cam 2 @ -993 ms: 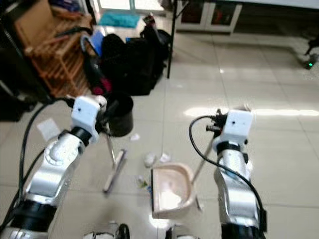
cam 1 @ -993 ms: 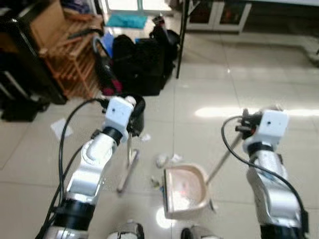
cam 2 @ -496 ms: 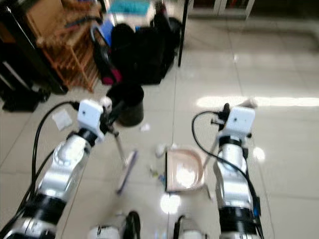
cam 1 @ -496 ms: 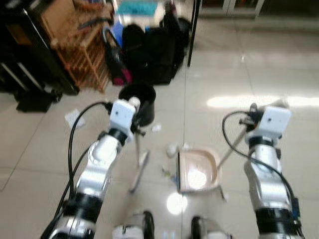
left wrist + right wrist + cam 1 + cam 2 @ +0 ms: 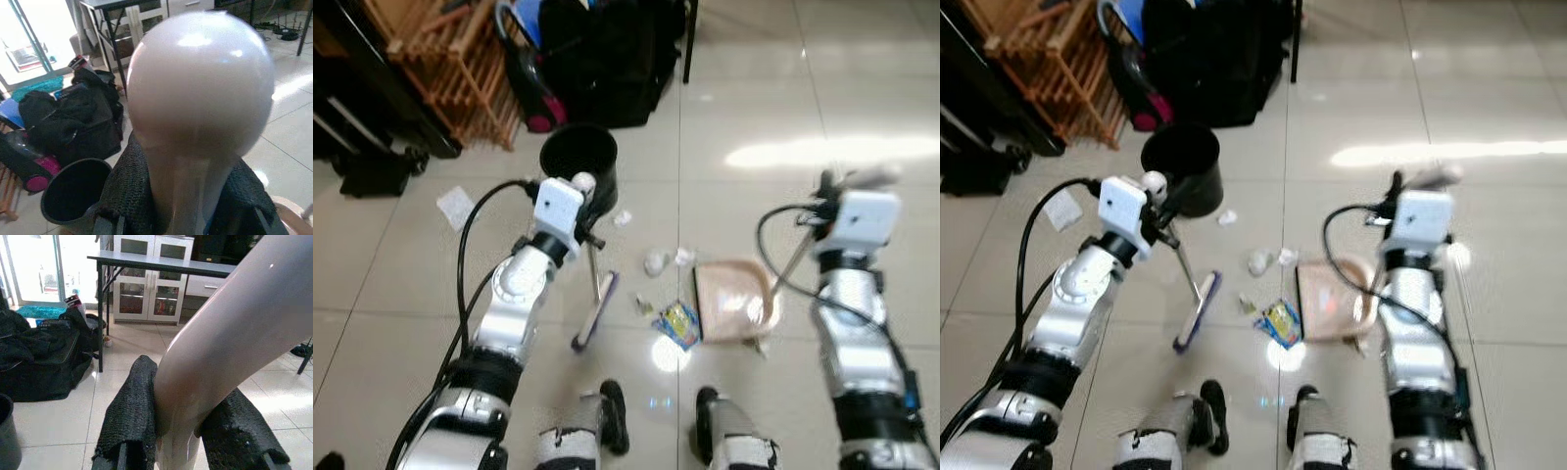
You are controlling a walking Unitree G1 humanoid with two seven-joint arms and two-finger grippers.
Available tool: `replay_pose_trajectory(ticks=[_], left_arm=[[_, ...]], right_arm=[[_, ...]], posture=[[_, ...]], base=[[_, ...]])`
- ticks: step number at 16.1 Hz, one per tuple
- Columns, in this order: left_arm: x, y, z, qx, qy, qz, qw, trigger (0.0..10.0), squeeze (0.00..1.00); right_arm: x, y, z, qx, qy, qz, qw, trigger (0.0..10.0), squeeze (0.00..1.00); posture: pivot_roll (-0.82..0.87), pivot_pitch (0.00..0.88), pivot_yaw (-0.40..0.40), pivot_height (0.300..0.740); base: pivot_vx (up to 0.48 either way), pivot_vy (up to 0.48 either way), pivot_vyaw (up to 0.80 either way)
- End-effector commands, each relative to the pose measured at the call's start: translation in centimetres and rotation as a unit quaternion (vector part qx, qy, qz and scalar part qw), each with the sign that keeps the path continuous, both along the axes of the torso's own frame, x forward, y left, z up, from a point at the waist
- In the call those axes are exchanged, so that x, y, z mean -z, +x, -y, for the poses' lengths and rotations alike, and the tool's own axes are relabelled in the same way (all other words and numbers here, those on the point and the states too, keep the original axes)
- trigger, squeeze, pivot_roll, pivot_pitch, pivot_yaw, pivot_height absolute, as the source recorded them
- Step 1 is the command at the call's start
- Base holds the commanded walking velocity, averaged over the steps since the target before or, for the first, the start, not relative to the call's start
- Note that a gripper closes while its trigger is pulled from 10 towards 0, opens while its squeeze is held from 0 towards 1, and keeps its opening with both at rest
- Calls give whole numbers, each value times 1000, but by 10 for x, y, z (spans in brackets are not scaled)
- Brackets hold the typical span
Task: Sweep floor
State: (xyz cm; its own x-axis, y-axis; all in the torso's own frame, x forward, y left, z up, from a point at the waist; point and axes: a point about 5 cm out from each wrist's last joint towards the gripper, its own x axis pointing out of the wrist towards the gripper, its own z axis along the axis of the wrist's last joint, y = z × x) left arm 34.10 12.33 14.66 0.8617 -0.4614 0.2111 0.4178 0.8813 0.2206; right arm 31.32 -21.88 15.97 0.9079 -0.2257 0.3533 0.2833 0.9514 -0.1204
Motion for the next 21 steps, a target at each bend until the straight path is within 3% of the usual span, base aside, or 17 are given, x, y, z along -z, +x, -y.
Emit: replay_pose_trajectory(ticks=[1, 5, 7, 9, 13, 21], left_arm=[[9, -2, -3, -3, -6, -16, 1000, 10000, 0], [7, 3, -1, 3, -6, -9, 1000, 10000, 0], [5, 6, -4, -2, -3, -5, 1000, 10000, 0], [5, 6, -8, -8, -4, -4, 1000, 10000, 0], [5, 5, -6, -12, -14, -3, 1000, 10000, 0], [7, 1, -8, -26, -37, -6, 999, 10000, 0]], right_arm=[[-11, -1, 0, -9, 3, 31, 999, 10000, 0], [-22, 2, 4, -34, -35, 42, 998, 10000, 0], [-28, 3, 7, -54, -84, 46, 994, 10000, 0], [-16, -1, 9, -56, -96, 34, 993, 10000, 0], [7, -6, 6, -55, -92, 11, 994, 10000, 0], [2, -17, -5, -78, -122, 38, 989, 10000, 0]], posture=[[-37, 376, 119, 740], [-25, 372, 116, 740], [-14, 378, 106, 740], [-9, 362, 109, 740], [12, 358, 115, 740], [-20, 343, 107, 740]], base=[[0, 0, 0], [0, 0, 0], [0, 0, 0], [0, 0, 0], [0, 0, 0], [0, 0, 0]])
